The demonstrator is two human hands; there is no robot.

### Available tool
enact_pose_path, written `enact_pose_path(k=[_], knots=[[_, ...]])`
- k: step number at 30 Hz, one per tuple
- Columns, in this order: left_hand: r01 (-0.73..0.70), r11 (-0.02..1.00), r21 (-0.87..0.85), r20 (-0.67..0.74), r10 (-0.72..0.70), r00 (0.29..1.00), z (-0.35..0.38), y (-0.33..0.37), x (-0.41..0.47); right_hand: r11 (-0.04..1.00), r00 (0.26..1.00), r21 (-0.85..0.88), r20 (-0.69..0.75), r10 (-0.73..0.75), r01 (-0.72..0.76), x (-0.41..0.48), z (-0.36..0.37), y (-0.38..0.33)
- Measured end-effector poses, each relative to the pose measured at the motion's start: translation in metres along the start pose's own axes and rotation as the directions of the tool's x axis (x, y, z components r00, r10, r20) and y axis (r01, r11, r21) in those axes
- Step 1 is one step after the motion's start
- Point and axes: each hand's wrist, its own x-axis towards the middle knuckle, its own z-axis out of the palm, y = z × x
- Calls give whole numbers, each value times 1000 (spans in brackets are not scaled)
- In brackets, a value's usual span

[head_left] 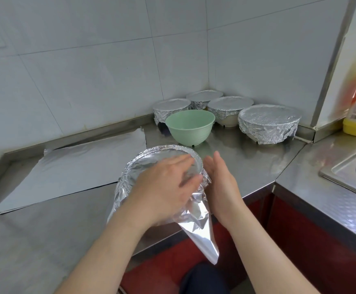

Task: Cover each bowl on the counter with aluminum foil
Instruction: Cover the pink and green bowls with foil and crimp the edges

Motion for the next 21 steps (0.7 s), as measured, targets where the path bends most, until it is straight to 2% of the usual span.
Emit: enact_pose_path(k=[2, 4, 6, 8, 11, 15, 21], knots=[[95, 995, -16, -62, -96, 993, -12, -16, 1, 999, 996, -50, -91, 9, -13, 10, 1, -8], [231, 973, -19, -71, -232, 970, -17, -39, 4, 993, 993, -118, -116, 9, -23, 18, 4, -11], [350, 935, -63, 1, -350, 937, -15, -55, 6, 984, 996, -175, -88, -1, -14, 20, 13, -12], [406, 903, -140, 77, -399, 914, -9, -60, 7, 971, 998, -238, -65, 22, -37, 20, 22, -10], [404, 890, -211, 91, -393, 915, -4, -59, 7, 948, 999, -318, -32, -35, 23, 15, 32, -11], [383, 910, -156, 88, -374, 923, -5, -57, 7, 935, 998, -351, -13, -56, 48, 22, 25, -8], [379, 917, -123, 110, -367, 924, -6, -55, 8, 972, 999, -236, 46, 4, 7, 28, 15, -4]])
